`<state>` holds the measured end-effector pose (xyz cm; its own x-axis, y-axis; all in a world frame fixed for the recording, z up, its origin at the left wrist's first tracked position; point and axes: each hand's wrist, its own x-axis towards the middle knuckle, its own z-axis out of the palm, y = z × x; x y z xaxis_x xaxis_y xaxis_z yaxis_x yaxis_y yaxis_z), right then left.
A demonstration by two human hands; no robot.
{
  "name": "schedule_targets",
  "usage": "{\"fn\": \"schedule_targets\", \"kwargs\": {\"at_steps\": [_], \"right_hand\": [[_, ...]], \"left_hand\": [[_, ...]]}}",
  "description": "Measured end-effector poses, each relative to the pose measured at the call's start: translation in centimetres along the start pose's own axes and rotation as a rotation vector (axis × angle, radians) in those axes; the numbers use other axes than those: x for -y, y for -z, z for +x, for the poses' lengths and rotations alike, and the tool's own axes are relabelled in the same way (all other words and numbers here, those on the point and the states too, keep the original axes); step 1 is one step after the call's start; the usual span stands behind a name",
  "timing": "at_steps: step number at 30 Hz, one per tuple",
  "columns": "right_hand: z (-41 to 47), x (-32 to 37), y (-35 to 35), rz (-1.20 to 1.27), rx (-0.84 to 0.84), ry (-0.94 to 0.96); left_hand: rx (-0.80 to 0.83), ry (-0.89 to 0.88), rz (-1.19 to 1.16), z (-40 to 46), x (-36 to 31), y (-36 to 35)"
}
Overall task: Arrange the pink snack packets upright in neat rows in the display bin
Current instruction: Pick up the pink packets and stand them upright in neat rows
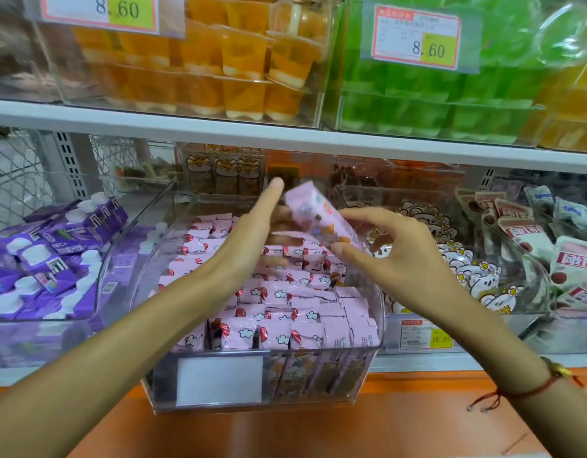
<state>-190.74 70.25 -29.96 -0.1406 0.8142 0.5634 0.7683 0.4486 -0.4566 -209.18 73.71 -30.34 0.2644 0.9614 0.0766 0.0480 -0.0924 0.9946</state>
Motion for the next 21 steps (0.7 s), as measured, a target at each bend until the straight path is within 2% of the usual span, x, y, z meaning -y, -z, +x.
{"fn": "schedule_targets", "kwargs": {"at_steps": [3, 5, 8, 13, 15, 17, 21], "right_hand": [[0.1, 0.3, -0.1, 0.449, 0.075, -0.202], [0.1, 0.3, 0.0, 0.603, 0.094, -0.272], [-0.1, 0.0, -0.1, 0.628, 0.121, -0.28], [0.1, -0.2, -0.1, 0.656, 0.169, -0.274], [0.3, -0.3, 0.2, 0.642, 0.112, -0.245], [0.4, -0.3, 0.3, 0.56, 0.031, -0.131], [0.7, -0.4, 0.3, 0.397, -0.167, -0.02]], "left_hand": [[0.094, -0.062, -0.004, -0.2, 0.0, -0.2], [0.12, -0.119, 0.065, -0.5, 0.3, -0.5], [0.092, -0.179, 0.12, -0.7, 0.9, -0.6], [0.063, -0.279, 0.084, -0.7, 1.1, -0.9], [0.045, -0.337, 0.114, -0.7, 1.3, -1.2], [0.055, -0.382, 0.151, -0.7, 1.5, -1.6], [0.117, -0.379, 0.276, -0.4, 2.8, -1.5]]}}
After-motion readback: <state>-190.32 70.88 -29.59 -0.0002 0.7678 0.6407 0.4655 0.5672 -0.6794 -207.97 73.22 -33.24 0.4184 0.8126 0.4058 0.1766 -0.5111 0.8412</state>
